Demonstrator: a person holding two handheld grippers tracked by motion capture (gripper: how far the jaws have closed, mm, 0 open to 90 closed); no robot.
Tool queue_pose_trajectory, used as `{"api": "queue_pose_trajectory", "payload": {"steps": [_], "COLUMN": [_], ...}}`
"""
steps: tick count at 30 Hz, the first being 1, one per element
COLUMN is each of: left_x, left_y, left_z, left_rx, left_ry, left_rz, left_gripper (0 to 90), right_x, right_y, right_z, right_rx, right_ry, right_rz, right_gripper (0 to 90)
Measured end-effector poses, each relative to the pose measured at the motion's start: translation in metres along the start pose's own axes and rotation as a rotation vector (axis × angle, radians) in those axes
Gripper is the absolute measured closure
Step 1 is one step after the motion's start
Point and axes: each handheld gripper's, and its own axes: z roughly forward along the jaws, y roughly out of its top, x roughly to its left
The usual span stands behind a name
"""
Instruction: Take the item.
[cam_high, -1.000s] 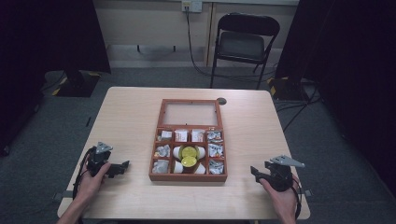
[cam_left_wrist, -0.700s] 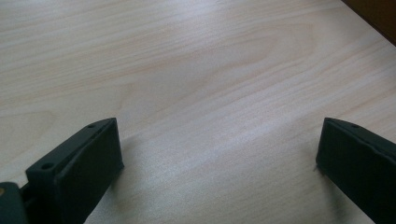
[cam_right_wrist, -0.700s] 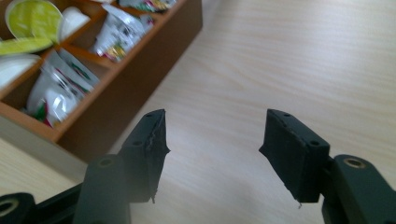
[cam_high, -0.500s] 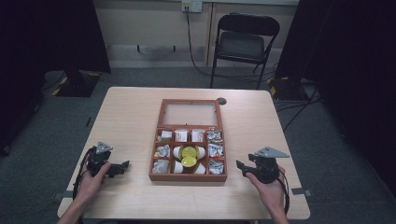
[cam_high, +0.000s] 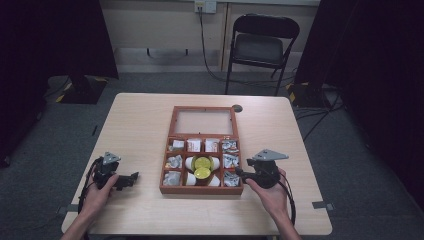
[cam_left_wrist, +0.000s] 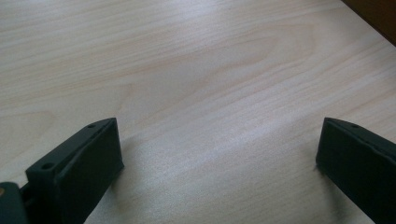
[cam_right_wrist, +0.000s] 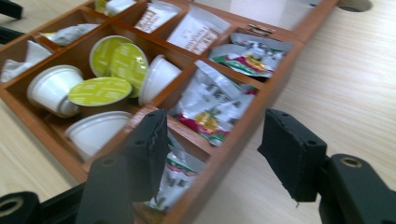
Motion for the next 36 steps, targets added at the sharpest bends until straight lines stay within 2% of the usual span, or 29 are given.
{"api": "queue_pose_trajectory", "payload": {"steps": [8,9,28,36], "left_x": [0.0,0.0,0.0,0.0], "left_y": [0.0,0.0,0.0,0.0], "left_z": [0.0,0.0,-0.001,-0.001], "left_rx": [0.0,0.0,0.004,0.002], "left_ry": [0.0,0.0,0.0,0.0], "left_rz": [0.001,0.0,0.008,0.006], "left_gripper": [0.0,0.0,0.0,0.0], "right_x": [0.012,0.015,0.034,0.043], "right_y": [0.011,0.016,0.045,0.048], "right_z": [0.006,0.007,0.026,0.038], "right_rx": [-0.005,-0.019,0.001,0.005], "right_ry": [0.059,0.084,0.154,0.198], "right_rz": [-0.024,-0.015,-0.089,-0.094], "right_gripper": [41.6,42.0,44.4,46.5]}}
